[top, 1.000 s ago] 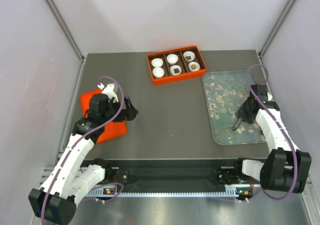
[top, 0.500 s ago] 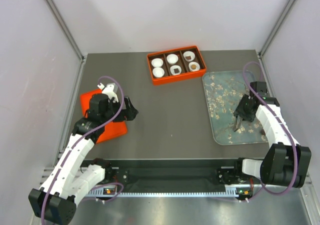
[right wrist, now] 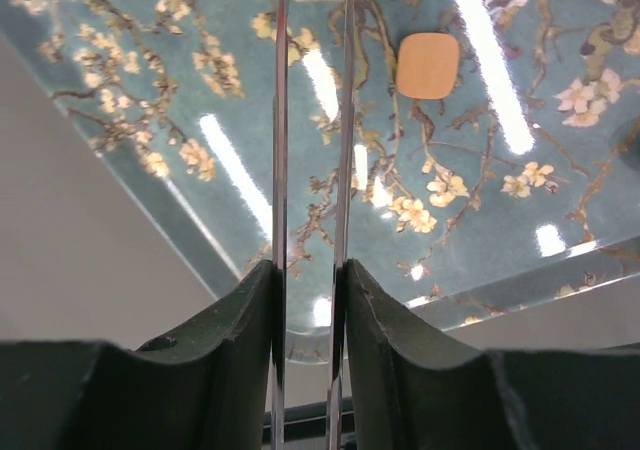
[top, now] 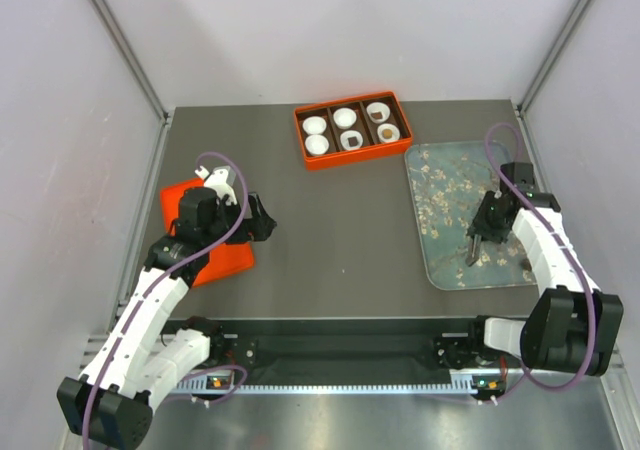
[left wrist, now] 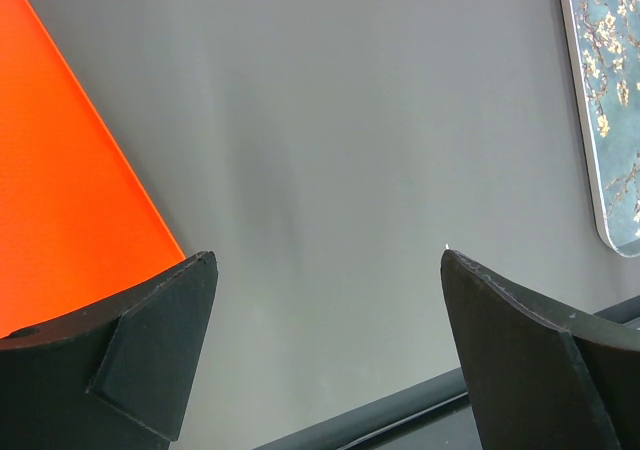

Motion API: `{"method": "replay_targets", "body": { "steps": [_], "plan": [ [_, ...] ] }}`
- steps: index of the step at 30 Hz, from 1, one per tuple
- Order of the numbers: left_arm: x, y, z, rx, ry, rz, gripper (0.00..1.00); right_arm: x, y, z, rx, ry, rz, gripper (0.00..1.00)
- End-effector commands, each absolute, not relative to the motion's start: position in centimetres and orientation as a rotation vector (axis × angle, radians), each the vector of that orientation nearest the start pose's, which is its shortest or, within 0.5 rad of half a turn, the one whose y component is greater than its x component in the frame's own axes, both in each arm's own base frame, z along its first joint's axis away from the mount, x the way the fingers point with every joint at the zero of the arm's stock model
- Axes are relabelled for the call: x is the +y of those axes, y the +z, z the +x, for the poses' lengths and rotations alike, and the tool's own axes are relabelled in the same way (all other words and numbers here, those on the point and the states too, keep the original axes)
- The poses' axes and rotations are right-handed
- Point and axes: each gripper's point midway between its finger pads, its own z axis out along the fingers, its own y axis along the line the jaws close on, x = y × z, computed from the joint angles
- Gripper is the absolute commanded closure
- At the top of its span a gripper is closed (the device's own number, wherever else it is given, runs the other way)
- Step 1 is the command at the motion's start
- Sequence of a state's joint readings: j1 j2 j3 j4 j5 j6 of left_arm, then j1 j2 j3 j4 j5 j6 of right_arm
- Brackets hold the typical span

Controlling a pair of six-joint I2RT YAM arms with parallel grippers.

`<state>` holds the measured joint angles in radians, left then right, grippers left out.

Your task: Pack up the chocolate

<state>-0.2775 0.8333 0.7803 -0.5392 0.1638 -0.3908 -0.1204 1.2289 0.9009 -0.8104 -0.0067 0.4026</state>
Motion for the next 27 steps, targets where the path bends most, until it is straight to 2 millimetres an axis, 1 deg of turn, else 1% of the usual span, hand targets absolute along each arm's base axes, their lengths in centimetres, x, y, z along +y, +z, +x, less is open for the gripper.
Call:
{"method": "replay_targets", "body": {
  "steps": [1, 2, 5, 6, 8, 9, 10, 11, 12, 13, 14, 15, 16, 17, 18, 19, 20, 21, 22, 23, 24, 25, 26, 27],
  "plan": [
    [-11.8, 19.6, 25.3, 2.162, -0.562, -0.010, 0.02, -0.7, 13.7, 27.5, 2.505, 0.177, 0.615, 0.73],
    [-11.8, 19.5, 25.3, 2.165, -0.562, -0.012, 0.02, -0.6, 14.0, 27.7, 2.498, 0.186, 0.607, 0.73],
    [-11.9, 19.6, 25.3, 2.164, -0.565, -0.010, 0.02, -0.1, 16.0, 28.8, 2.449, 0.213, 0.580, 0.73],
    [-11.9, 19.5, 25.3, 2.167, -0.565, -0.011, 0.02, 0.2, 16.3, 29.1, 2.448, 0.230, 0.575, 0.73],
    [-11.9, 19.5, 25.3, 2.166, -0.563, -0.011, 0.02, 1.1, 17.0, 29.8, 2.440, 0.259, 0.554, 0.73],
    [-11.9, 19.5, 25.3, 2.169, -0.566, -0.010, 0.02, 1.4, 17.5, 30.6, 2.432, 0.268, 0.546, 0.73],
    [-11.9, 19.4, 25.3, 2.172, -0.565, -0.010, 0.02, 2.4, 17.8, 31.1, 2.434, 0.283, 0.511, 0.73],
    [-11.9, 19.5, 25.3, 2.169, -0.564, -0.009, 0.02, 3.0, 19.1, 32.2, 2.400, 0.296, 0.490, 0.73],
    [-11.9, 19.4, 25.3, 2.170, -0.564, -0.011, 0.02, 4.0, 19.1, 33.0, 2.411, 0.287, 0.462, 0.73],
    [-11.9, 19.3, 25.3, 2.174, -0.565, -0.011, 0.02, 5.9, 19.5, 33.6, 2.415, 0.307, 0.407, 0.73],
    [-11.9, 19.4, 25.3, 2.172, -0.564, -0.011, 0.02, 7.0, 21.5, 34.9, 2.370, 0.320, 0.370, 0.73],
    [-11.9, 19.3, 25.3, 2.177, -0.565, -0.011, 0.02, 7.8, 21.1, 36.0, 2.382, 0.300, 0.351, 0.73],
    [-11.9, 19.3, 25.3, 2.175, -0.563, -0.012, 0.02, 10.4, 21.6, 36.5, 2.383, 0.331, 0.276, 0.73],
    [-11.8, 19.3, 25.3, 2.175, -0.562, -0.013, 0.02, 11.3, 23.7, 38.0, 2.331, 0.326, 0.259, 0.73],
    [-11.8, 19.3, 25.3, 2.176, -0.560, -0.011, 0.02, 12.3, 22.7, 39.2, 2.356, 0.299, 0.242, 0.73],
    [-11.8, 19.3, 25.3, 2.176, -0.560, -0.014, 0.02, 14.5, 22.9, 39.6, 2.359, 0.317, 0.186, 0.73],
    [-11.8, 19.2, 25.3, 2.176, -0.558, -0.015, 0.02, 15.8, 24.9, 40.9, 2.309, 0.340, 0.158, 0.73],
    [-11.8, 19.3, 25.3, 2.176, -0.557, -0.013, 0.02, 16.8, 23.4, 42.2, 2.337, 0.307, 0.145, 0.73],
    [-11.8, 19.2, 25.3, 2.179, -0.557, -0.015, 0.02, 18.5, 23.5, 42.7, 2.331, 0.309, 0.090, 0.73],
    [-11.8, 19.2, 25.3, 2.178, -0.556, -0.016, 0.02, 19.6, 25.0, 43.9, 2.287, 0.323, 0.066, 0.73],
    [-11.8, 19.2, 25.3, 2.178, -0.556, -0.016, 0.02, 20.6, 23.6, 45.2, 2.299, 0.295, 0.045, 0.72],
    [-11.7, 19.2, 25.3, 2.179, -0.554, -0.017, 0.02, 21.9, 23.5, 45.5, 2.293, 0.291, -0.001, 0.72],
    [-11.7, 19.2, 25.3, 2.177, -0.555, -0.017, 0.02, 22.7, 24.8, 46.7, 2.251, 0.305, -0.010, 0.72],
    [-11.7, 19.2, 25.4, 2.177, -0.553, -0.018, 0.02, 23.5, 23.3, 47.6, 2.271, 0.289, -0.029, 0.71]
  ]
}}
